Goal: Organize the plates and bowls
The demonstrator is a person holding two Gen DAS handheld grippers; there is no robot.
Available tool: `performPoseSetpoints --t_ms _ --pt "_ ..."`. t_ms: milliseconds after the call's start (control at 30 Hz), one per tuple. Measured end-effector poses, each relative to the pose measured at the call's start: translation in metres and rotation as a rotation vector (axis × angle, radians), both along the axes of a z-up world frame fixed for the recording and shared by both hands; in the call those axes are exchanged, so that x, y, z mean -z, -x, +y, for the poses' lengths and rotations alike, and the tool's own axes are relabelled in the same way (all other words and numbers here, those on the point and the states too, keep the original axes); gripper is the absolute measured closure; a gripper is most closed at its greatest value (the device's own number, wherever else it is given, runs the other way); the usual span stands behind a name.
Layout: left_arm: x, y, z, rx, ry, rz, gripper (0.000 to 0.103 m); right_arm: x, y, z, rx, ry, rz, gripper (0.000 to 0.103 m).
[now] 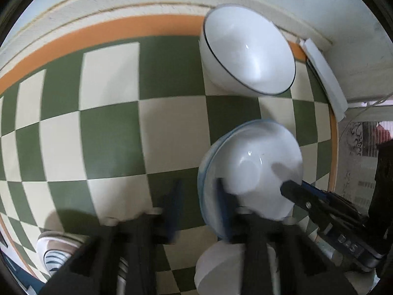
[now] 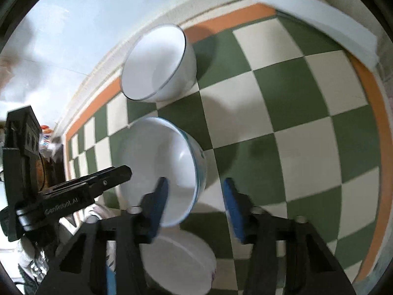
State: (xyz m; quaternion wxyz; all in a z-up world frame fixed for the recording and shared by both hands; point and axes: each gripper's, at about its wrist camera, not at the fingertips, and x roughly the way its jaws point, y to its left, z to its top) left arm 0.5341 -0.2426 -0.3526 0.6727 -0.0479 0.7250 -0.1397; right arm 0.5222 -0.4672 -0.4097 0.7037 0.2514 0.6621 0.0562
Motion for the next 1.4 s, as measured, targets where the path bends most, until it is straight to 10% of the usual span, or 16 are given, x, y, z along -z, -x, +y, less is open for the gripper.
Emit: performPoseSetpoints --t_ms 400,933,1400 --pt "-0.004 0.008 -0.006 0.014 -0.017 -0.033 0.093 -0.003 -0.005 0.010 -0.015 0.040 -0.015 0.092" --pt "-0.102 0.069 -0.002 0.123 0.020 -0.155 0.093 -0.104 0.059 0.008 0.012 0.005 -0.132 0.092" --pt "-0.055 0.116 -0.007 0.207 -0.015 -0.036 0.093 -0.066 0.125 0.015 0.021 0.006 -0.022 0.092"
